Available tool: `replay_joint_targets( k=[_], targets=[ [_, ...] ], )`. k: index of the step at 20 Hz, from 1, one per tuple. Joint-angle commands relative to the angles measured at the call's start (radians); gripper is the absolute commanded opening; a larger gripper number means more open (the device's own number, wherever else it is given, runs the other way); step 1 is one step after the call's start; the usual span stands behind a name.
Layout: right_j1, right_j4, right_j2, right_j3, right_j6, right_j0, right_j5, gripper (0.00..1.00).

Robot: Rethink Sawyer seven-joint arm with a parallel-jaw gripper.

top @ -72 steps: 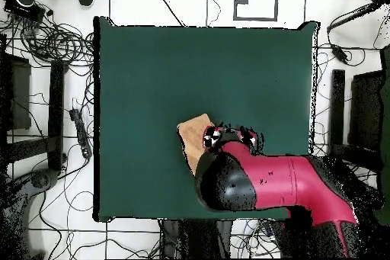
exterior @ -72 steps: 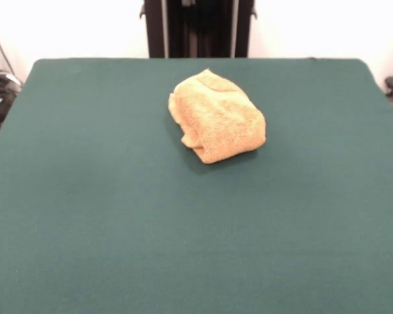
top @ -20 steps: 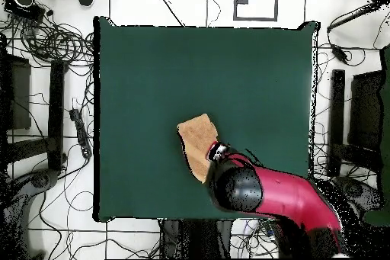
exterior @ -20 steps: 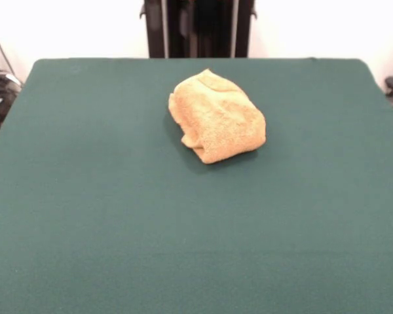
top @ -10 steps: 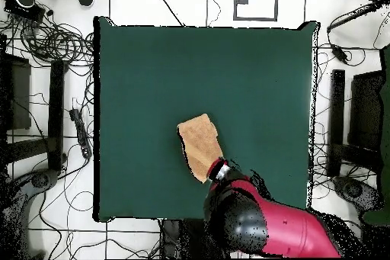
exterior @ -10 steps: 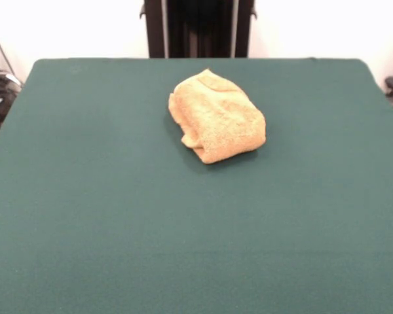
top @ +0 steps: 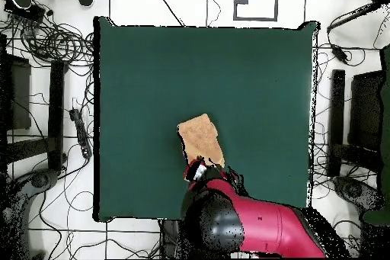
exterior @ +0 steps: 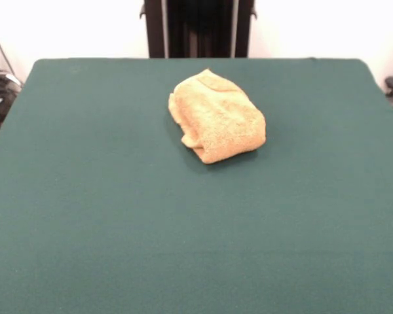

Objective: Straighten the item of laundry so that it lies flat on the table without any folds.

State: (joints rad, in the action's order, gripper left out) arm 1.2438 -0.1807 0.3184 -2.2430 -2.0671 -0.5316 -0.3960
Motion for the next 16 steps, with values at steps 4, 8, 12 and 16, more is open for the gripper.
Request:
replay_joint_targets(
  k=[4, 8, 12, 16],
  targets=[
    [-0.16, -0.055, 0.025, -0.076, -0.11, 0.141, 0.212, 1.0],
    [-0.335, -0.081, -0.055, -0.007, -0.121, 0.207, 0.301, 1.0],
    [-0.5, -0.064, -0.1, 0.056, -0.145, 0.256, 0.44, 1.0],
    [-0.562, -0.019, -0.13, 0.072, -0.167, 0.295, 0.478, 1.0]
  ],
)
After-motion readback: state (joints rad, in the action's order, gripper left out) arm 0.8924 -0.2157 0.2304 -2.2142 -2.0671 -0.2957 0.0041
